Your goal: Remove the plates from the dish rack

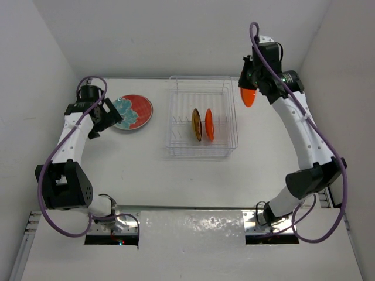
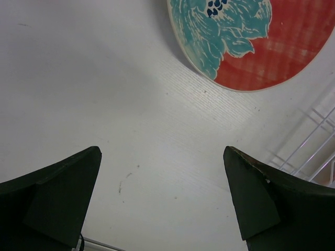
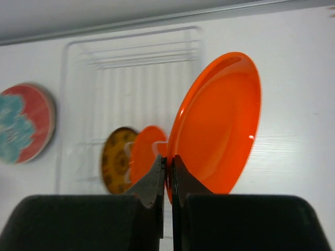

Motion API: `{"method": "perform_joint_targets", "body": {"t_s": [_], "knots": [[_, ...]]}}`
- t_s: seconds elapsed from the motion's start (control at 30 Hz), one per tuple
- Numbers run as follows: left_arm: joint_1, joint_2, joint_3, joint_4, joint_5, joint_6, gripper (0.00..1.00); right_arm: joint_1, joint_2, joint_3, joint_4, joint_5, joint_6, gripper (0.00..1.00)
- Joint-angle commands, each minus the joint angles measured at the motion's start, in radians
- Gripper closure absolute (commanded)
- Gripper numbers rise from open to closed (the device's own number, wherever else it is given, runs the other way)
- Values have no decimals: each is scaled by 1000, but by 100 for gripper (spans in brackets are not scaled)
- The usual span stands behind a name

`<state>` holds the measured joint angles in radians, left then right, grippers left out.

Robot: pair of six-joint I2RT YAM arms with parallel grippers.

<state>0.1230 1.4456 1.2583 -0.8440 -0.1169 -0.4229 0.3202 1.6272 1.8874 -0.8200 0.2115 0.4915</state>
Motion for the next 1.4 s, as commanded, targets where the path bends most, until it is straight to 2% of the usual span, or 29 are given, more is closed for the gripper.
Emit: {"method": "perform_joint_targets", "body": {"t_s": [0.0,0.2,0.33,0.47,0.5,0.53,0.6,0.73,0.83,0.9,0.93,1.03,1.17,1.37], "knots": [[-3,-37,21,-4,-20,10,0,-73,100,-62,-44,190,-71,100],[-9,-63,30,-29,-36,21,0,-184,293,-100,84,166,-87,98],[-13,-76,18,-35,-49,26,0,-208,436,36,56,204,-128,98],[-14,-76,13,-38,-55,30,0,-216,545,58,10,212,-148,93],[-16,-77,10,-40,-58,30,0,-217,546,52,12,197,-148,84],[-16,-77,10,-41,-63,30,0,-219,543,46,9,174,-139,50],[-16,-76,12,-43,-66,32,0,-217,491,32,19,148,-113,42],[-16,-73,16,-43,-64,33,0,-156,327,0,36,144,-61,39],[-17,-64,20,-38,-61,33,0,-103,173,-146,142,-45,51,38],[-19,-54,20,-33,-61,33,0,-69,132,-207,222,-189,113,38],[-20,-51,21,-32,-63,32,0,-53,117,-236,234,-205,143,38],[-22,-42,26,-30,-63,33,0,19,121,-257,239,-208,170,38],[-22,-36,30,-24,-55,33,0,112,192,-205,185,-196,162,38],[-22,-37,24,-26,-47,42,0,138,255,-188,139,-113,173,46]]}}
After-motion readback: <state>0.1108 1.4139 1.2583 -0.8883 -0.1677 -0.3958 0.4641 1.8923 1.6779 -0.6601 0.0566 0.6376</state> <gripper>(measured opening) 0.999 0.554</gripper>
